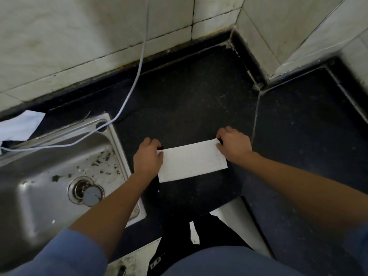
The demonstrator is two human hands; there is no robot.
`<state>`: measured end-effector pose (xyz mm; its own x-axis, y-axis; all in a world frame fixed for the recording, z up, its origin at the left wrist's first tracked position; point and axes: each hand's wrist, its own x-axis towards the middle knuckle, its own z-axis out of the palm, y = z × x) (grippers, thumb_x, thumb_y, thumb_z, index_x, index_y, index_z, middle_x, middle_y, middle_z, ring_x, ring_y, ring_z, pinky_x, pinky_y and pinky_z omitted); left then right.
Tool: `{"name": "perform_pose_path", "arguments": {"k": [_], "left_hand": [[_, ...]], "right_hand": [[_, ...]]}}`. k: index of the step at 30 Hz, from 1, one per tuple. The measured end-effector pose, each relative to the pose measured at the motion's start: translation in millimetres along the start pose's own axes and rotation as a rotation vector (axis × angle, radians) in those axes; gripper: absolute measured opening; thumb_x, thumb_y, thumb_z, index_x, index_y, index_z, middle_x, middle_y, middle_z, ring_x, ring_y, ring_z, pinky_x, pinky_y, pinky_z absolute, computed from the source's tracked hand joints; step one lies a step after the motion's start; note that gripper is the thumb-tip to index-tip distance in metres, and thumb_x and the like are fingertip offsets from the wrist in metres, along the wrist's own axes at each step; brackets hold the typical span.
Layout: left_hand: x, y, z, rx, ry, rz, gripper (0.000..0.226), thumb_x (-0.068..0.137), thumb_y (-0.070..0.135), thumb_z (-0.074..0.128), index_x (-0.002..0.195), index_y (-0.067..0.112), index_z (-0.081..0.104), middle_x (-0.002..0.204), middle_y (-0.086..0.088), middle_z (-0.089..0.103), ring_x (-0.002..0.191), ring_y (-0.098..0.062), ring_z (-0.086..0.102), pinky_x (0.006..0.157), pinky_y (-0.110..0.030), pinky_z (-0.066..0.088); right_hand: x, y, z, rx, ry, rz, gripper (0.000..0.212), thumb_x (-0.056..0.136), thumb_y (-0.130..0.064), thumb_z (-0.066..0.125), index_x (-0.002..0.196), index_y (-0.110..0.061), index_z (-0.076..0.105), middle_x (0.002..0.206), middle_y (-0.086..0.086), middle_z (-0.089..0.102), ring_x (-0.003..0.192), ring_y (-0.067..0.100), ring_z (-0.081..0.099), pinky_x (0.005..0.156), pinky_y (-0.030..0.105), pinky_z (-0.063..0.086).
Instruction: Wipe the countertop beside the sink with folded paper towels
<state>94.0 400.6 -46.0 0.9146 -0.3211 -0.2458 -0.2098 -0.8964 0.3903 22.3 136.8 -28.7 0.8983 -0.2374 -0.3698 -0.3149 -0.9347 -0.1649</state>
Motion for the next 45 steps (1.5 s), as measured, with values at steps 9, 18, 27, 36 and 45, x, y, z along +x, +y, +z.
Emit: {"name": "perform_pose_path", "arguments": {"k": [9, 18, 27, 36, 45], "left_hand": [[-59.1, -6.6, 25.6, 0.102, -0.260, 0.147, 0.015, 0.093, 0.023, 0.050, 0.089, 0.011, 0.058, 0.091, -0.006, 0.059, 0.081, -0.026, 0.060, 0.069, -0.037, 0.049], [-61.7, -27.7, 15.9, 0.282, -0.089, 0.377, 0.028, 0.073, 0.022, 0.079, 0.097, 0.014, 0.070, 0.107, -0.009, 0.063, 0.096, -0.028, 0.061, 0.073, -0.039, 0.055], [-51.2, -26.8, 6.7, 0.395, -0.323, 0.293, 0.057, 0.097, 0.037, 0.046, 0.149, 0.021, 0.027, 0.161, -0.003, 0.006, 0.148, -0.020, 0.001, 0.118, -0.039, 0.012], [-52.0, -28.0, -3.7, 0.305, -0.282, 0.270, 0.058, 0.093, 0.040, 0.054, 0.144, 0.021, 0.036, 0.157, -0.004, 0.020, 0.146, -0.021, 0.013, 0.117, -0.039, 0.017], [-69.4, -66.0, -30.8, 0.151, -0.126, 0.101, 0.040, 0.088, 0.035, 0.062, 0.124, 0.018, 0.057, 0.126, -0.002, 0.053, 0.117, -0.021, 0.047, 0.099, -0.034, 0.039]], "right_hand": [[-54.1, 0.5, 40.8, 0.087, -0.275, -0.137, 0.015, 0.090, -0.023, 0.052, 0.097, -0.019, 0.064, 0.106, 0.003, 0.065, 0.096, 0.024, 0.060, 0.083, 0.036, 0.049], [-44.4, 20.6, 14.6, 0.204, -0.082, 0.116, 0.013, 0.089, -0.031, 0.058, 0.092, -0.019, 0.063, 0.092, 0.001, 0.068, 0.082, 0.021, 0.063, 0.071, 0.035, 0.052], [-11.9, -9.8, 12.1, 0.400, -0.207, 0.428, 0.035, 0.078, -0.025, 0.068, 0.109, -0.009, 0.062, 0.104, 0.008, 0.065, 0.093, 0.027, 0.063, 0.073, 0.034, 0.052], [-22.2, -22.6, -28.4, 1.031, -0.324, 0.469, 0.008, 0.085, -0.007, 0.061, 0.092, -0.005, 0.063, 0.096, 0.010, 0.067, 0.087, 0.022, 0.066, 0.068, 0.036, 0.057], [-14.6, -143.2, 7.6, 0.879, -0.396, 0.239, 0.012, 0.080, -0.006, 0.070, 0.074, -0.007, 0.060, 0.065, 0.010, 0.064, 0.056, 0.017, 0.065, 0.056, 0.030, 0.057]]}}
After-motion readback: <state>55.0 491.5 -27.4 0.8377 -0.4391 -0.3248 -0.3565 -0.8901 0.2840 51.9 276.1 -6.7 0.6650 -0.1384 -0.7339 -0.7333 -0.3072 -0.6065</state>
